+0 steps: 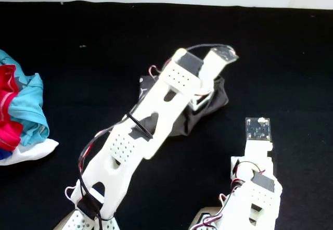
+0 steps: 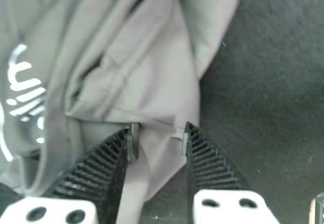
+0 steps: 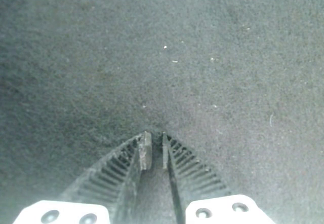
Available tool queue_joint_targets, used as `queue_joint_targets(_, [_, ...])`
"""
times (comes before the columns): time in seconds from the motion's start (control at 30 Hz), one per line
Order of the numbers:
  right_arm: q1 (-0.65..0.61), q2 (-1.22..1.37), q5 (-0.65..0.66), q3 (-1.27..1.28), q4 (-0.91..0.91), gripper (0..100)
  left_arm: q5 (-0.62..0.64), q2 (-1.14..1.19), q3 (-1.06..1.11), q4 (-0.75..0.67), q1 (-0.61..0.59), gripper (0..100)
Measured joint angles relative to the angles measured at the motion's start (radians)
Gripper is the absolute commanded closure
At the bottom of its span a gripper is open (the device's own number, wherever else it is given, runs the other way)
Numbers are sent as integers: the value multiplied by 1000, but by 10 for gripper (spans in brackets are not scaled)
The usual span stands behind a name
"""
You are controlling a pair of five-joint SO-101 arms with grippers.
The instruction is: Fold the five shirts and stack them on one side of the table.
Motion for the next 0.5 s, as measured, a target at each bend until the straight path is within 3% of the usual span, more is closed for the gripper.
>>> queue_joint_targets(0.5, [0,0,0,0,0,943,2,63,6,-123,-25,849])
